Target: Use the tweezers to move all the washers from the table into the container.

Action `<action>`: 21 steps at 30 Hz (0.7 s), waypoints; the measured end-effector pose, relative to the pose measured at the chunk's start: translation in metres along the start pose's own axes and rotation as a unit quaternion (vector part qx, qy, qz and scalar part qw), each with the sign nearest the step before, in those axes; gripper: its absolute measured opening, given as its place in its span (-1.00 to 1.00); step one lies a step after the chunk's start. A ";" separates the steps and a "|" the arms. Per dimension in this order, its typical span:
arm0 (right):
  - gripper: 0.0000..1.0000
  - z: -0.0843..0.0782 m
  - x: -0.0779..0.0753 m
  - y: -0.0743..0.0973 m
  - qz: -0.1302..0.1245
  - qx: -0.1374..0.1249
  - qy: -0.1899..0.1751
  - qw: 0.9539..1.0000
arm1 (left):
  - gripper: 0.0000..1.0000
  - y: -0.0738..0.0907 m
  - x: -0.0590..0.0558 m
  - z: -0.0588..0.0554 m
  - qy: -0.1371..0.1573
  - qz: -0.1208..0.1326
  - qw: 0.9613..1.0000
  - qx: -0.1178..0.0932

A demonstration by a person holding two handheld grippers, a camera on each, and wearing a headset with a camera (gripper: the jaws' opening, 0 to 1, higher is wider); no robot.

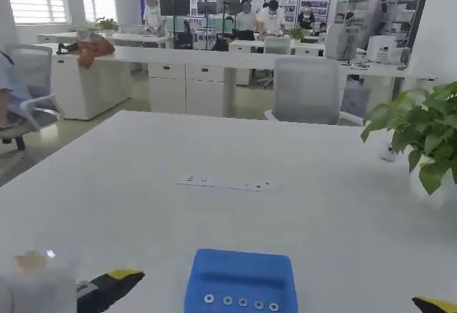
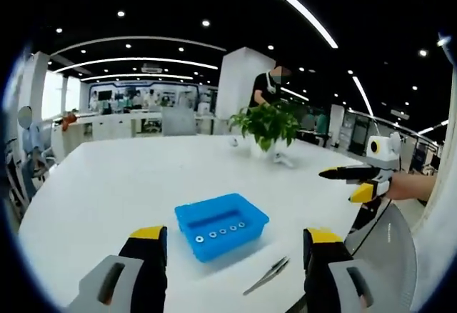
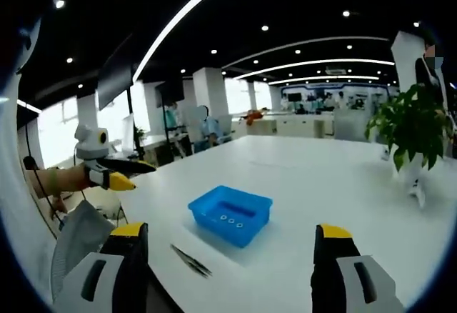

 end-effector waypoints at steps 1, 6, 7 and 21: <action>0.98 0.002 -0.002 0.000 -0.002 -0.005 0.011 1.000 | 0.70 0.002 0.001 0.002 0.007 0.010 1.000 -0.011; 0.98 -0.001 -0.006 0.007 0.005 -0.007 0.004 1.000 | 0.87 0.015 0.008 0.001 0.042 0.054 0.997 -0.031; 0.98 -0.001 -0.006 0.007 0.006 -0.008 0.005 1.000 | 0.91 0.018 0.013 0.000 0.052 0.074 0.995 -0.035; 0.98 -0.004 -0.001 0.008 -0.062 -0.025 -0.019 0.998 | 0.97 0.029 0.032 -0.003 0.068 0.079 0.994 -0.041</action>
Point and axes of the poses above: the centre of the closed fingertips' face, and the gripper's own axes: y roughly backward along the fingers, x roughly to its left, z roughly out of its top, the point moved 4 cm from there along y, roughly backward along the fingers, and after that the axes turned 15 degrees about z, right-handed, at the moved point
